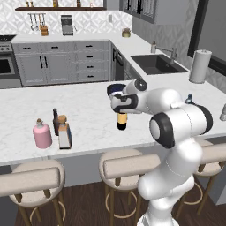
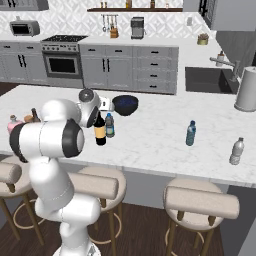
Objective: Move the plastic bottles in the middle to the plastics group, and the glass bottles in the middle to the glass group.
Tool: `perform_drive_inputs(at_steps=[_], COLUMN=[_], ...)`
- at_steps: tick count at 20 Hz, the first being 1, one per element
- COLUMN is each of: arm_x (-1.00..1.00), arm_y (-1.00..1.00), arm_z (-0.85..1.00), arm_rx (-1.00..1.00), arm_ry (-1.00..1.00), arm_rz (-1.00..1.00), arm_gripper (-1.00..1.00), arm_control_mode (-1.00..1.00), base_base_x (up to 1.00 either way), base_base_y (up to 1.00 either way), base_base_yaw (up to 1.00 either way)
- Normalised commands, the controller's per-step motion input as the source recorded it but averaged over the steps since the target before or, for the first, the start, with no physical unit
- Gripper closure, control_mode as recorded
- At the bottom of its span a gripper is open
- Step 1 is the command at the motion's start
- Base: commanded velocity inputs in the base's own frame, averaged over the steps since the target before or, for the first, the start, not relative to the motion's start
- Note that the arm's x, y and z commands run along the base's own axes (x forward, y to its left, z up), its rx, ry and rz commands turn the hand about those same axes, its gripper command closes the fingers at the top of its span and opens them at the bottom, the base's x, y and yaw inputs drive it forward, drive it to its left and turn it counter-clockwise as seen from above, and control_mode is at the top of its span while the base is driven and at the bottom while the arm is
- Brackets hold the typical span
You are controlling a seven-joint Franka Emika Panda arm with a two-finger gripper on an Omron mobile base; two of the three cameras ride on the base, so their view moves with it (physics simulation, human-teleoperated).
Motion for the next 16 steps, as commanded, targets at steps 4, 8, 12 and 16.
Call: perform_drive_inputs(at_steps=[4,8,12,16], arm_x=[0.05,0.00,0.01,0.00], arm_y=[0.00,0.01,0.01,0.00], arm_z=[-0.08,-0.17,-0.03,0.00], arm_rx=[0.00,0.00,0.00,0.00], arm_ry=[0.00,0.00,-0.02,0.00], arm_rz=[0.00,0.00,-0.01,0.00], arm_gripper=[-1.00,-1.00,-1.00,-1.00], arm_control_mode=[-1.00,-1.00,-1.00,-1.00], base_base_x=[0.00,0.00,0.00,0.00], base_base_y=[0.00,0.00,0.00,0.00], base_base_yaw=[0.00,0.00,0.00,0.00])
